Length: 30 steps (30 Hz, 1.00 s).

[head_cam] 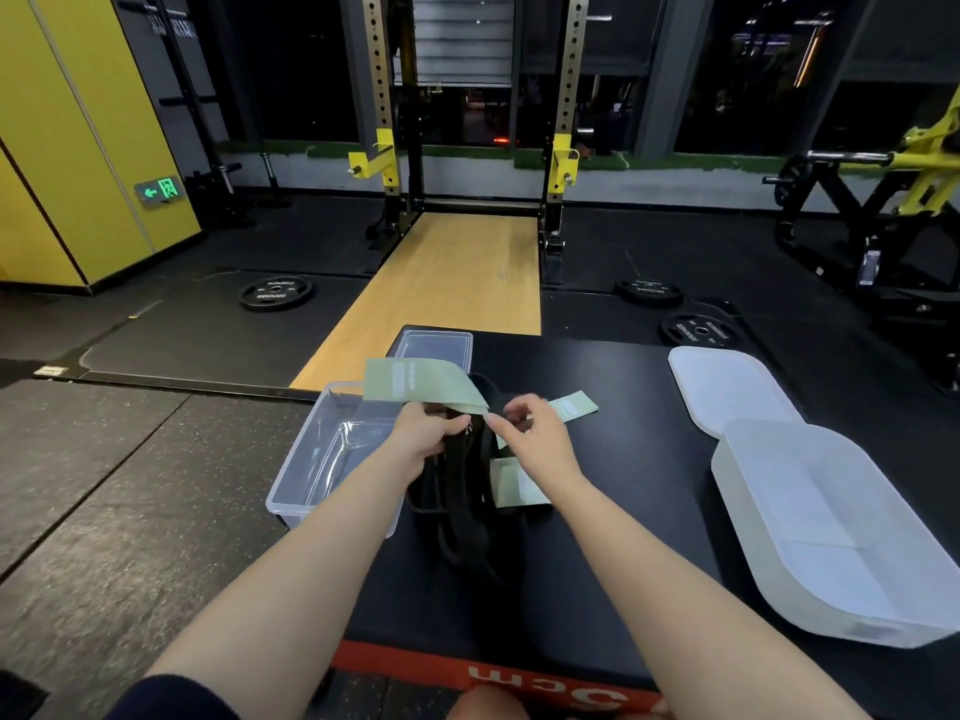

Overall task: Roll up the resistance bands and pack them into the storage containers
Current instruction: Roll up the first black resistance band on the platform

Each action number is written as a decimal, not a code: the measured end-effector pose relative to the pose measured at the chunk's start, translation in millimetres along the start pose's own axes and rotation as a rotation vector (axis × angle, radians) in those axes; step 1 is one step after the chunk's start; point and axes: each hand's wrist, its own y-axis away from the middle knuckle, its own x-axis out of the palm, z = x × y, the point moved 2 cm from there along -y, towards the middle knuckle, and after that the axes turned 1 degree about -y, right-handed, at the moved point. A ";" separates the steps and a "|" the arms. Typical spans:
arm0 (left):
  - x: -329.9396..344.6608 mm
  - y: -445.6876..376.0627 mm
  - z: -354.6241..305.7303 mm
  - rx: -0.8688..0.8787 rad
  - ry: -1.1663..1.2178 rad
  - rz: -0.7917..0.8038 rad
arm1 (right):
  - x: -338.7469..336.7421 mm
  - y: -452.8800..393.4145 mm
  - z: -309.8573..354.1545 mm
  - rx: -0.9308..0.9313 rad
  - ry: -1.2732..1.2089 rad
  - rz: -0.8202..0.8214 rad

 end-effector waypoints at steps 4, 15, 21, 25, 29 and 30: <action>-0.4 -1.5 -3.3 0.045 -0.278 0.095 | 3.8 -11.0 17.1 -0.198 0.078 0.130; -9.6 -2.7 5.4 -0.060 -0.256 0.050 | -12.8 -25.8 -16.9 0.173 0.033 -0.108; -8.5 -2.1 0.4 -0.086 -0.098 0.084 | 4.7 -22.5 -28.6 0.273 0.277 0.184; -4.6 0.8 -8.6 -0.103 0.027 0.197 | 5.5 -18.5 -8.1 0.109 0.174 0.010; -1.7 8.3 -13.1 -0.006 -0.066 0.265 | 13.5 -15.7 10.1 0.182 -0.110 0.207; -0.8 11.5 -13.8 0.008 -0.088 0.287 | 15.4 -14.9 12.1 0.193 -0.167 0.239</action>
